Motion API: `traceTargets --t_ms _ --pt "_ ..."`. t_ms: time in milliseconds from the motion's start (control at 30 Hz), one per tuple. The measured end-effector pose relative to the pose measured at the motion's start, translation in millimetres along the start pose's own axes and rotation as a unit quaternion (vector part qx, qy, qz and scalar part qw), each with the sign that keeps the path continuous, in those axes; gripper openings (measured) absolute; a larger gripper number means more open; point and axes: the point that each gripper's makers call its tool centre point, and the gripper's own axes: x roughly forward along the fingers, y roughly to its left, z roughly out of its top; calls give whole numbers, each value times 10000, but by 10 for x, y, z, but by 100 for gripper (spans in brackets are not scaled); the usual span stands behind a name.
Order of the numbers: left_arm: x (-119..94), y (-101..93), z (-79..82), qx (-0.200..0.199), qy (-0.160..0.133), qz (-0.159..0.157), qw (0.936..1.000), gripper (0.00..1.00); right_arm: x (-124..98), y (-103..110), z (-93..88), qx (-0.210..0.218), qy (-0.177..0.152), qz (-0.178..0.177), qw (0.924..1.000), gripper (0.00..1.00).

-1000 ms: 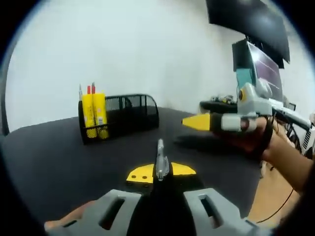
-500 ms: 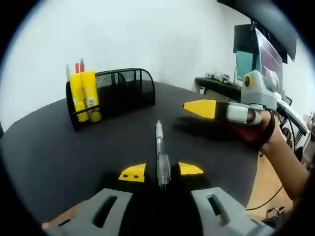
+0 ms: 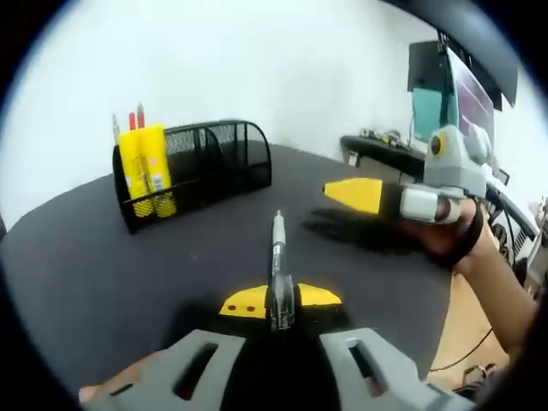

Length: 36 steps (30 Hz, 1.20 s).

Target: Pick up pens and glue sticks and place them into the holder.

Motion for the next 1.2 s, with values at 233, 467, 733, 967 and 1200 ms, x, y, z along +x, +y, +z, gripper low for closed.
traceTargets --t_ms 233,467,733,967,1200 --pt "-127 38 173 -6 -745 109 9972 7 -17 29 53 246 -122 144 9995 17" --pt "-281 -34 338 74 -1435 40 9896 7 -4 130 261 1127 -377 531 9915 17" --pt "-458 -36 510 190 -2034 278 9785 7 92 497 421 2389 -322 1235 9626 17" --pt "-553 -99 549 364 -2203 279 9744 7 124 654 535 2890 -397 1602 9430 16" --pt "-619 -87 587 416 -2315 276 9716 7 158 715 542 3105 -250 1717 9346 13"
